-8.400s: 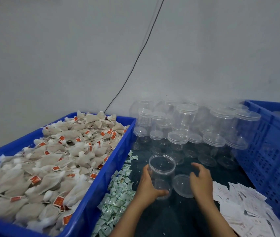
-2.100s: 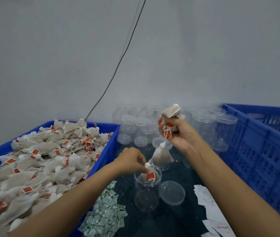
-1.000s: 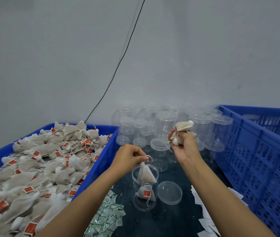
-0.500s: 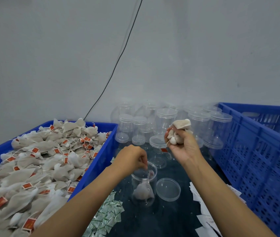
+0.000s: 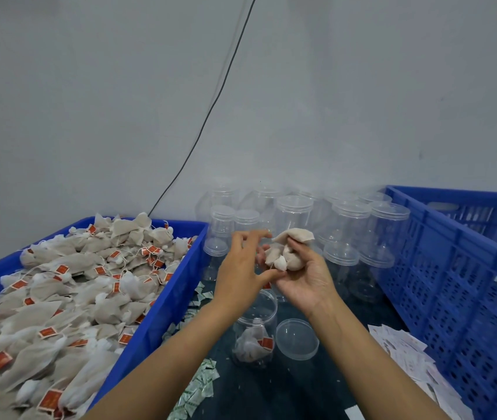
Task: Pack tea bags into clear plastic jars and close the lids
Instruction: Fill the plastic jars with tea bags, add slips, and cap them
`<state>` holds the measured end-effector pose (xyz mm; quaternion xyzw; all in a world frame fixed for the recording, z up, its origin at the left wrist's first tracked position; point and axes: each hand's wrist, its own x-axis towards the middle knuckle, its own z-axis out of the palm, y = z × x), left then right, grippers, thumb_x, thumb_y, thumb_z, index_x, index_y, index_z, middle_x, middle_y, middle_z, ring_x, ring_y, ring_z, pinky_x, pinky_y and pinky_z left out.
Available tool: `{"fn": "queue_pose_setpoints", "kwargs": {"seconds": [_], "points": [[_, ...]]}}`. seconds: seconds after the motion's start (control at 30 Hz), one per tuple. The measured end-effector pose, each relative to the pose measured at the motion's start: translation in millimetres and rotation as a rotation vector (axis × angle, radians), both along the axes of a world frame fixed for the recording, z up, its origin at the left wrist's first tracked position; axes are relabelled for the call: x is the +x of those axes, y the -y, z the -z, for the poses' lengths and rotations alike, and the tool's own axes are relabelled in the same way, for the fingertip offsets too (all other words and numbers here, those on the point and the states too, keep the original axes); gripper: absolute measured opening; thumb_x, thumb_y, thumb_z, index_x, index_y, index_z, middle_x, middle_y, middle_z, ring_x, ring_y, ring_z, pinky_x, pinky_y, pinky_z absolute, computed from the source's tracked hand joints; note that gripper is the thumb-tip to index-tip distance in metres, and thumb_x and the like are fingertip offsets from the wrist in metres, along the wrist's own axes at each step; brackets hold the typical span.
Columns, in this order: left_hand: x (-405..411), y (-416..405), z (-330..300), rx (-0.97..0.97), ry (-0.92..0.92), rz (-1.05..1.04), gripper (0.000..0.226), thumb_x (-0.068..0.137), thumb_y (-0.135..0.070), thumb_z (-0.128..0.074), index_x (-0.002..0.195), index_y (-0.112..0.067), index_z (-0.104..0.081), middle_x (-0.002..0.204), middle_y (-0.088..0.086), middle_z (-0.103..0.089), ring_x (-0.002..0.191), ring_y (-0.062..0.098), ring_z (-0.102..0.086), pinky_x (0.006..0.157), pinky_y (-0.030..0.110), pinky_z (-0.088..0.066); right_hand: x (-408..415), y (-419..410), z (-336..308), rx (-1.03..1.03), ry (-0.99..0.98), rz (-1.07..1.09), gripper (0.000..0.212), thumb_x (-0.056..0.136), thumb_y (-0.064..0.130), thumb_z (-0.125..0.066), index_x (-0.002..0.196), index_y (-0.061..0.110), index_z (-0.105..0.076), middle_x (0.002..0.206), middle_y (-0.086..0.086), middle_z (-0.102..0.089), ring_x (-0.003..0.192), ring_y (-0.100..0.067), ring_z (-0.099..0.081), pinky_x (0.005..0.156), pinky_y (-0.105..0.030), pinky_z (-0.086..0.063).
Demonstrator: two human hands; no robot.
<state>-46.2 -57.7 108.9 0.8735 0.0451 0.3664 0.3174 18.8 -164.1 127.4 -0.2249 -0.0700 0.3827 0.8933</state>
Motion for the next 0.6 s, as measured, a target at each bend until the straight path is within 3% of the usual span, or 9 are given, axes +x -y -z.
{"fn": "queue_pose_setpoints", "kwargs": {"seconds": [0.07,0.2,0.27,0.37,0.43,0.53,0.6], "points": [[-1,-3,1,0.126,-0.029,-0.043,0.053,0.078,-0.037,-0.076,0.126,-0.03,-0.053,0.123,-0.008,-0.044,0.094,0.01,-0.059,0.08,0.031,-0.054,-2,0,4,0.006,0.027,-0.028,0.016,0.078,0.005,-0.061,0.093,0.002,-0.061,0.114,-0.027,-0.059,0.093,-0.038,-0.063,0.092,-0.047,-0.049],[-5,-6,7,0.167,-0.114,-0.063,0.041,0.084,-0.042,-0.068,0.121,-0.031,-0.055,0.117,-0.012,-0.058,0.093,0.008,-0.06,0.08,0.03,-0.05,-1,2,12,-0.057,0.13,-0.049,0.02,0.076,0.008,-0.062,0.095,0.003,-0.059,0.098,-0.022,-0.067,0.081,-0.035,-0.068,0.078,-0.047,-0.054],[-5,-7,9,0.106,-0.124,-0.057,0.031,0.086,-0.036,-0.068,0.114,-0.027,-0.06,0.11,-0.01,-0.064,0.092,0.01,-0.061,0.082,0.036,-0.053,-2,3,14,-0.1,0.14,-0.051,0.022,0.073,0.009,-0.063,0.094,0.003,-0.06,0.095,-0.022,-0.069,0.078,-0.033,-0.069,0.081,-0.045,-0.053],[-4,-10,9,-0.044,-0.132,-0.015,0.021,0.088,-0.028,-0.068,0.108,-0.021,-0.067,0.103,-0.005,-0.069,0.093,0.012,-0.064,0.086,0.039,-0.054,0,3,14,-0.139,0.104,-0.034,0.028,0.076,0.01,-0.064,0.103,0.003,-0.058,0.124,-0.025,-0.058,0.102,-0.035,-0.061,0.086,-0.042,-0.05],[-4,-12,9,-0.052,-0.139,-0.004,0.021,0.089,-0.031,-0.066,0.107,-0.02,-0.067,0.102,-0.004,-0.07,0.093,0.011,-0.064,0.084,0.033,-0.054,3,4,13,-0.173,0.087,-0.035,0.031,0.084,0.014,-0.061,0.113,0.003,-0.056,0.132,-0.026,-0.054,0.114,-0.037,-0.056,0.094,-0.046,-0.047],[-6,-16,9,0.007,-0.153,-0.027,0.024,0.088,-0.043,-0.063,0.101,-0.023,-0.067,0.094,-0.008,-0.07,0.085,0.008,-0.064,0.071,0.018,-0.047,8,7,13,-0.293,0.137,-0.017,0.026,0.09,0.024,-0.057,0.107,0.004,-0.061,0.126,-0.018,-0.06,0.107,-0.033,-0.058,0.101,-0.053,-0.037],[-8,-19,8,0.038,-0.188,-0.05,0.031,0.083,-0.053,-0.063,0.093,-0.025,-0.066,0.087,-0.01,-0.069,0.078,0.008,-0.062,0.066,0.022,-0.046,11,9,14,-0.342,0.16,0.029,0.023,0.09,0.026,-0.057,0.105,0.009,-0.063,0.121,-0.011,-0.062,0.108,-0.03,-0.058,0.099,-0.051,-0.037]]}}
